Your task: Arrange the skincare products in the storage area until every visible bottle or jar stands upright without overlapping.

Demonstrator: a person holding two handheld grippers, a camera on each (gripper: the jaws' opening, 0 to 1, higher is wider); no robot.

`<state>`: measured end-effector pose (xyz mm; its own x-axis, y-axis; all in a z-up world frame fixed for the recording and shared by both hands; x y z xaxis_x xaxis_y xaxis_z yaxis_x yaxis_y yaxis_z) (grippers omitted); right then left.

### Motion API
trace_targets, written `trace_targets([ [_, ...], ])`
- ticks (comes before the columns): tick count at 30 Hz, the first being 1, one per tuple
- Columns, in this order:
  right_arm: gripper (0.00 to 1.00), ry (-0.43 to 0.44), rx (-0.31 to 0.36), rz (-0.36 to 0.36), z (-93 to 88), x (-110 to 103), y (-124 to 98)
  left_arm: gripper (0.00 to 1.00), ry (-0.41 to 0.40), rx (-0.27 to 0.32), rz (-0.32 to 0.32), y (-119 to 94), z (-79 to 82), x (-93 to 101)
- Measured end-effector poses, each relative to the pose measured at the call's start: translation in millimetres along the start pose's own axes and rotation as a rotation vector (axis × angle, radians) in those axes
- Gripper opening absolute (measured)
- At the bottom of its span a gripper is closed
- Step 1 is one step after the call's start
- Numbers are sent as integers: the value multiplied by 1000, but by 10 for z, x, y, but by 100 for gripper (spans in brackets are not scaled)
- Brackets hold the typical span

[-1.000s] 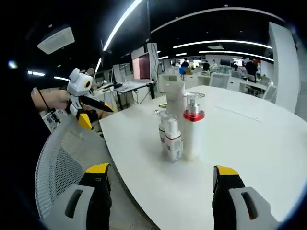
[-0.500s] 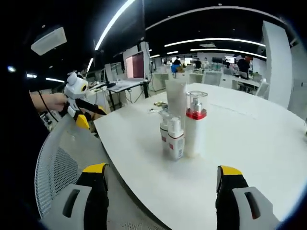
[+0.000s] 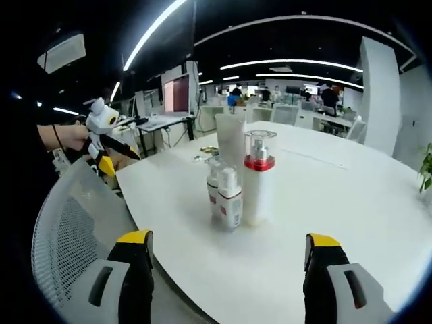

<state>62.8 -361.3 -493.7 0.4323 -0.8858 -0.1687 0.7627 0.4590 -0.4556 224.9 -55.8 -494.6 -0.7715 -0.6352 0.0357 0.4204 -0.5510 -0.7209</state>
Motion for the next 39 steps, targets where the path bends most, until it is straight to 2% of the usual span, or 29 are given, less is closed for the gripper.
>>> trace_targets([
  [2, 99, 0, -23, -12, -24, 23, 9, 97, -23, 25, -30, 27, 58, 7],
  [6, 99, -30, -49, -15, -57, 39, 50, 97, -7, 10, -57, 61, 67, -53],
  [9, 98, -20, -70, -12, -110, 83, 64, 97, 23, -2, -42, 114, 79, -137],
  [12, 98, -19, -79, -23, -119, 90, 51, 95, 12, -6, -40, 184, 108, -232],
  [18, 96, -7, -98, -49, -167, 136, 73, 92, 20, -34, -36, 308, 248, -309],
  [22, 95, 11, -86, -56, -174, 144, 68, 90, 19, -62, -27, 406, 347, -398],
  [34, 93, 22, -123, -25, -253, 115, 118, 88, 26, -73, -22, 724, 733, -387],
  [39, 92, 23, -132, -32, -261, 116, 118, 87, 21, -89, -23, 879, 844, -392],
])
Point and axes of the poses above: the point that each gripper's makers call its tool centre point, and the gripper's own axes: y roughly forward along the fingers, x roughly to its right, z roughly out of its top, the point moved 5 cm from there along -y, roughly backward along the fingers, and after that the axes turned 15 degrees about z, right-handed, at the moved point
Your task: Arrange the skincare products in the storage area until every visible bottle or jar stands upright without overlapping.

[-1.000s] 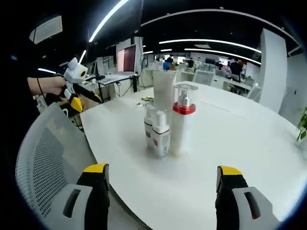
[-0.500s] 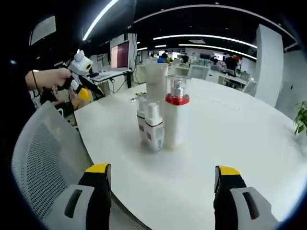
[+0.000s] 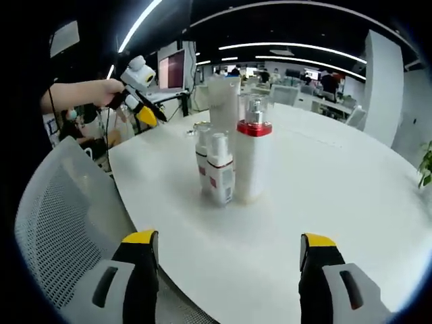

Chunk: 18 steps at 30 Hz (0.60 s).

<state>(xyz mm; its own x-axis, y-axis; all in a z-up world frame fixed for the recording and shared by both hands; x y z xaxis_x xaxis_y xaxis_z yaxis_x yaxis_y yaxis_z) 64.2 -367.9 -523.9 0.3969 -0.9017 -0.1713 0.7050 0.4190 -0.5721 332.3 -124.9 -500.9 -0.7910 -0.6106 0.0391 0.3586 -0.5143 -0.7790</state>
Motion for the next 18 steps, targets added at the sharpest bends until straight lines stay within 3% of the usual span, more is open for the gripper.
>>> trace_targets([
  [12, 88, 33, 13, 0, -22, 24, -1, 84, 3, -19, 60, 379, 335, -148],
  [18, 86, 49, 7, 1, -45, 35, -5, 79, 38, -23, 93, 700, 481, -243],
])
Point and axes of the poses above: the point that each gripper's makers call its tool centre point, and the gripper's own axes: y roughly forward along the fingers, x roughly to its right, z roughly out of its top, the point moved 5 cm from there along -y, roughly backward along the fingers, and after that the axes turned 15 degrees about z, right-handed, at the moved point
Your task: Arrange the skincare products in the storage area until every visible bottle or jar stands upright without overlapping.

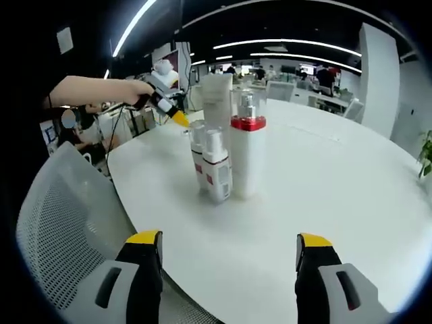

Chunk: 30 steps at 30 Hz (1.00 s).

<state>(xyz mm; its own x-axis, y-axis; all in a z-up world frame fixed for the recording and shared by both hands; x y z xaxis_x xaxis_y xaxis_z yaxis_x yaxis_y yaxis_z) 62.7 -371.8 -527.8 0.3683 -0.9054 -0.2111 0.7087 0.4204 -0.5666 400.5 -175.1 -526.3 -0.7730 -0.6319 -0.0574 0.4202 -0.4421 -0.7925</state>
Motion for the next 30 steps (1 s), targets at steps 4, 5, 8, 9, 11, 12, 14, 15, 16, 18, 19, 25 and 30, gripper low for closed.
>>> trace_targets([
  [4, 86, 18, 10, -3, -3, 15, -4, 73, 99, 47, 18, 198, 133, -14],
  [5, 86, 21, 11, -3, -6, 19, -5, 71, 125, 58, 14, 228, 153, 10],
  [8, 86, 28, 7, 0, -15, 14, -1, 67, 210, 77, 14, 384, 204, 49],
  [9, 85, 30, 6, 0, -17, 12, 0, 64, 239, 83, 23, 425, 215, 37],
  [11, 85, 33, 9, -1, -13, 9, -1, 59, 326, 83, 36, 488, 215, 48],
  [12, 85, 39, 22, 0, -7, 12, -3, 57, 353, 76, 27, 498, 205, 86],
  [14, 85, 48, 27, -4, -13, 26, -9, 58, 390, 67, 20, 560, 206, 106],
  [15, 85, 53, 26, -6, -21, 32, -11, 57, 403, 64, 13, 580, 204, 123],
  [16, 85, 58, 26, -8, -25, 34, -13, 56, 413, 64, 14, 588, 205, 127],
  [18, 84, 56, 28, -11, -21, 36, -15, 52, 430, 61, 19, 637, 214, 119],
  [19, 84, 58, 29, -10, -21, 33, -14, 52, 437, 60, 17, 626, 222, 139],
  [25, 82, 57, 29, -6, -10, 11, -2, 49, 458, 50, 14, 721, 276, 122],
  [30, 82, 65, 31, -7, -18, 19, -3, 39, 456, 49, -33, 745, 254, 138],
])
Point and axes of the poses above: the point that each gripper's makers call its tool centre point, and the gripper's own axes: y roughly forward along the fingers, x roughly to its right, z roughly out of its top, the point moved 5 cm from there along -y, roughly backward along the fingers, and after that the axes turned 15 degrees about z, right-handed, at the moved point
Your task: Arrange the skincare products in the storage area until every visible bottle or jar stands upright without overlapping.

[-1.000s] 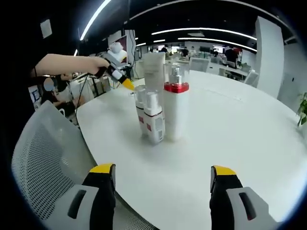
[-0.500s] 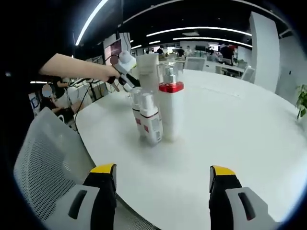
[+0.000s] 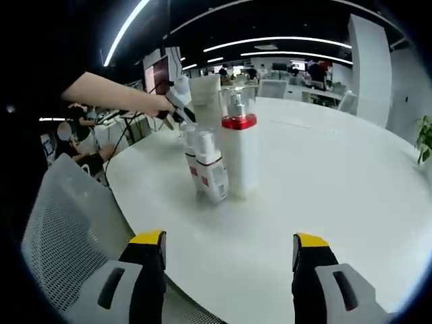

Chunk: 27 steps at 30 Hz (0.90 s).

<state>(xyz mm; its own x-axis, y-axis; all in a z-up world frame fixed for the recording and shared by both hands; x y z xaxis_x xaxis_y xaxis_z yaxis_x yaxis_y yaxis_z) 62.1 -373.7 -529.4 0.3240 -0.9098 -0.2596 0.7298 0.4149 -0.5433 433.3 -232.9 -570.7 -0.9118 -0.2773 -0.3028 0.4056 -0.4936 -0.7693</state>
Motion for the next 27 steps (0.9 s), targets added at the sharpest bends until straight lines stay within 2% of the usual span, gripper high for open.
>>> trace_targets([
  [4, 81, 1, 0, -2, -3, 8, -4, 33, -115, -23, -45, 42, -64, -33],
  [5, 81, 2, 0, -3, -4, 9, -4, 28, -148, -24, -53, 41, -66, -22],
  [9, 81, 3, -4, -1, -9, 9, -4, 26, -149, -19, -49, 64, -69, -108],
  [11, 80, 4, -4, 0, -10, 7, -3, 15, -169, -22, -82, 55, -66, -70],
  [12, 80, 6, -5, 1, -14, 10, -3, 0, -174, -3, -141, 54, -54, 2],
  [13, 80, 6, -7, 0, -20, 14, -5, 0, -211, -25, -113, 53, -81, 0],
  [14, 80, 5, -8, 0, -21, 15, -5, 0, -234, -12, -97, 77, -66, -27],
  [15, 80, 5, -7, 0, -21, 17, -6, 0, -272, -31, -96, 75, -73, -17],
  [16, 80, 6, -6, -1, -21, 17, -6, 0, -270, -32, -98, 78, -74, -21],
  [18, 80, 6, -6, -3, -22, 17, -7, 0, -267, -31, -97, -135, -28, 154],
  [19, 80, 6, -6, -2, -21, 15, -5, 0, -353, -53, -43, -136, -51, 127],
  [20, 80, 5, -7, -2, -22, 13, -3, 0, -376, -60, -41, -84, -77, 70],
  [21, 80, 3, -9, -2, -22, 12, -3, 0, -407, -75, -44, -86, -84, 80],
  [25, 80, 0, -11, -7, -20, 12, -1, 0, -426, -94, -60, -90, -137, 100],
  [26, 80, -1, -11, -7, -18, 9, 1, 0, -448, -116, -108, -48, -187, 103],
  [27, 80, -2, -12, -7, -17, 8, 2, 0, -447, -127, -114, -64, -212, 103],
])
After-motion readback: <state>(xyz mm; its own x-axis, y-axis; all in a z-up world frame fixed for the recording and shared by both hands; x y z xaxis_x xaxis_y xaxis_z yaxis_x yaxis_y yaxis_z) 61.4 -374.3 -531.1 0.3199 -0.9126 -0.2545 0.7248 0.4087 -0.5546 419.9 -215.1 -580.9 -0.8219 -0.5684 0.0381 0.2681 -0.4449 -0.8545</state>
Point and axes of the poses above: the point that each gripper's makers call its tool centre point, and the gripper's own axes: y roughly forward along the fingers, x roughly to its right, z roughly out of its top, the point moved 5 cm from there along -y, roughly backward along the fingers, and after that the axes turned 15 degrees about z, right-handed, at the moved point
